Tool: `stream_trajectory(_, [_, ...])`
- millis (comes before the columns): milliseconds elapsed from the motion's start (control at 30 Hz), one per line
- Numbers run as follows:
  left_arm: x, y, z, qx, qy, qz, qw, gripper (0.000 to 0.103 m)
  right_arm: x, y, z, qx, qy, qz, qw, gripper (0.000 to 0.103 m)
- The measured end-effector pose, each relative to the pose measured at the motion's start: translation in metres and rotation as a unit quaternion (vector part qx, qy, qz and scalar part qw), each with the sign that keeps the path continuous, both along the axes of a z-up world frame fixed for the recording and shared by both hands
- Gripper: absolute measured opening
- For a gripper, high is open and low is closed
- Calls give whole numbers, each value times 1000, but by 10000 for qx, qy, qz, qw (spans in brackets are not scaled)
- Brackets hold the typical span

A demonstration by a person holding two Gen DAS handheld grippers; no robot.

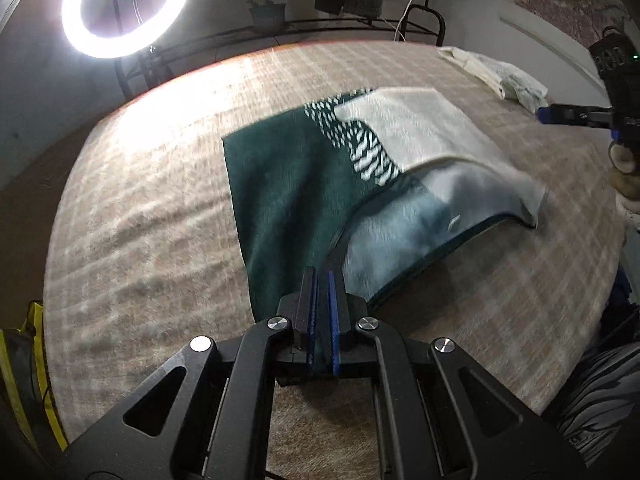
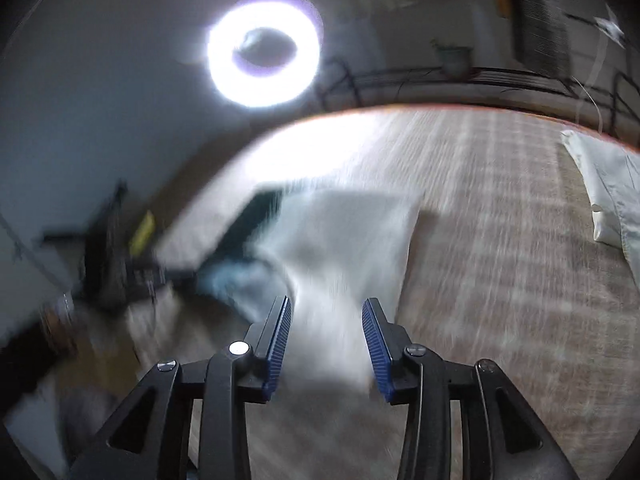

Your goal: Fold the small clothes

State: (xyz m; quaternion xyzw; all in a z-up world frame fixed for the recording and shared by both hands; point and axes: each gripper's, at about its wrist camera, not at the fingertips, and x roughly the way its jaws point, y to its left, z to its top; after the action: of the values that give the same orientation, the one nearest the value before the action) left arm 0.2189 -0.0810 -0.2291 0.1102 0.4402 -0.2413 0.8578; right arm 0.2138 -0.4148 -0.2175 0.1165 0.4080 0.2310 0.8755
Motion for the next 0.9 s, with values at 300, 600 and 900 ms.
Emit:
stream_trajectory(300, [22, -7, 7, -305, -47, 295, 9991, 3, 20, 45, -33, -581, 287, 27, 9979, 26])
stream_trajectory(600, [85, -55, 10, -615, -67, 784, 9950, 3, 53, 73, -15, -817, -256, -219, 9961, 22])
stream_trajectory(900, [145, -87, -23, -529, 228, 1095, 9923, 3, 123, 107, -41, -1047, -95, -110, 9944, 22])
